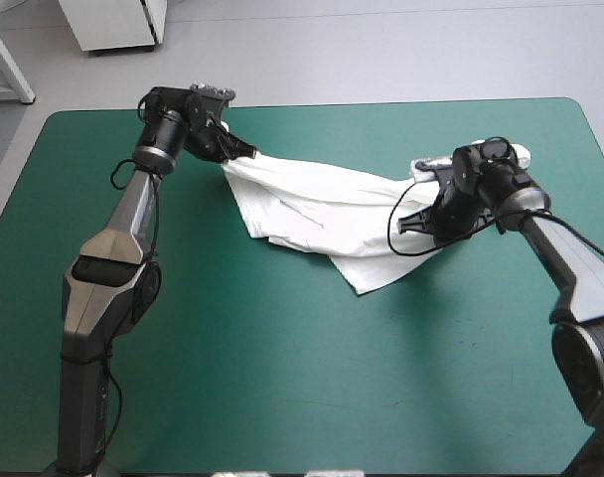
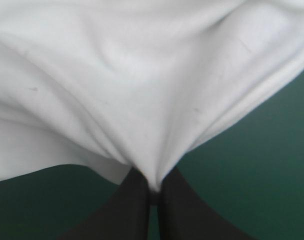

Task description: Fold the cloth

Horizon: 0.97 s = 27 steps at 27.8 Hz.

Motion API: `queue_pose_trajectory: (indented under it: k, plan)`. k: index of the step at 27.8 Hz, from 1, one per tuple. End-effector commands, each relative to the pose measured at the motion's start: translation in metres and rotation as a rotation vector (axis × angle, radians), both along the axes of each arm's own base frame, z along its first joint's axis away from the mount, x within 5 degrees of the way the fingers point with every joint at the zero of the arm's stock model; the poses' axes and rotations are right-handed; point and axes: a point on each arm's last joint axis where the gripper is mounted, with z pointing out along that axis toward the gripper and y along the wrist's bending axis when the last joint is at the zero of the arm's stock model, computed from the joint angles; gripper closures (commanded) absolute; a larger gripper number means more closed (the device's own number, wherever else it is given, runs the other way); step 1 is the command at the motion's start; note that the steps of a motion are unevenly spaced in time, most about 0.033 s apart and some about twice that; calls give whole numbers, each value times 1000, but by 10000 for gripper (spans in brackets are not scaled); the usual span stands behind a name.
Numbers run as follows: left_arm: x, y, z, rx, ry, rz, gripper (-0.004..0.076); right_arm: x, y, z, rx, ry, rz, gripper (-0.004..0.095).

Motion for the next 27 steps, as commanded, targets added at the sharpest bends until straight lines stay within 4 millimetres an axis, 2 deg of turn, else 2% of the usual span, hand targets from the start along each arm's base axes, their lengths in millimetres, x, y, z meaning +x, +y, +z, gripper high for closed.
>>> queue_pose_trajectory:
  k: [1, 6, 9, 14, 17, 21, 22, 25, 26, 27]
  plan:
    - [-42, 10, 101, -47, -204, -14, 733, -27, -9, 89, 29, -218, 20, 925]
    - [-91, 22, 179, -59, -409, -41, 733, -58, -21, 174, 43, -475, 13, 925]
    - [-124, 30, 219, -82, -525, -38, 733, -81, -28, 224, 61, -658, 40, 925]
    - [-183, 43, 278, -133, -744, -34, 733, -130, -40, 305, 110, -995, 49, 925]
    - [-224, 52, 313, -176, -910, -33, 733, -165, -48, 343, 149, -1201, 47, 925]
    - [-284, 66, 353, -227, -1143, -34, 733, -211, -56, 378, 197, -1438, 79, 925]
    - [-314, 71, 370, -265, -1261, -46, 733, -231, -58, 389, 237, -1533, 100, 925]
    - [-362, 80, 393, -315, -1451, -75, 733, -253, -59, 400, 288, -1632, 131, 924]
    - [-388, 85, 402, -338, -1528, -79, 733, -266, -59, 404, 324, -1675, 151, 924]
    - [-396, 87, 403, -341, -1543, -79, 733, -270, -60, 405, 330, -1685, 153, 924]
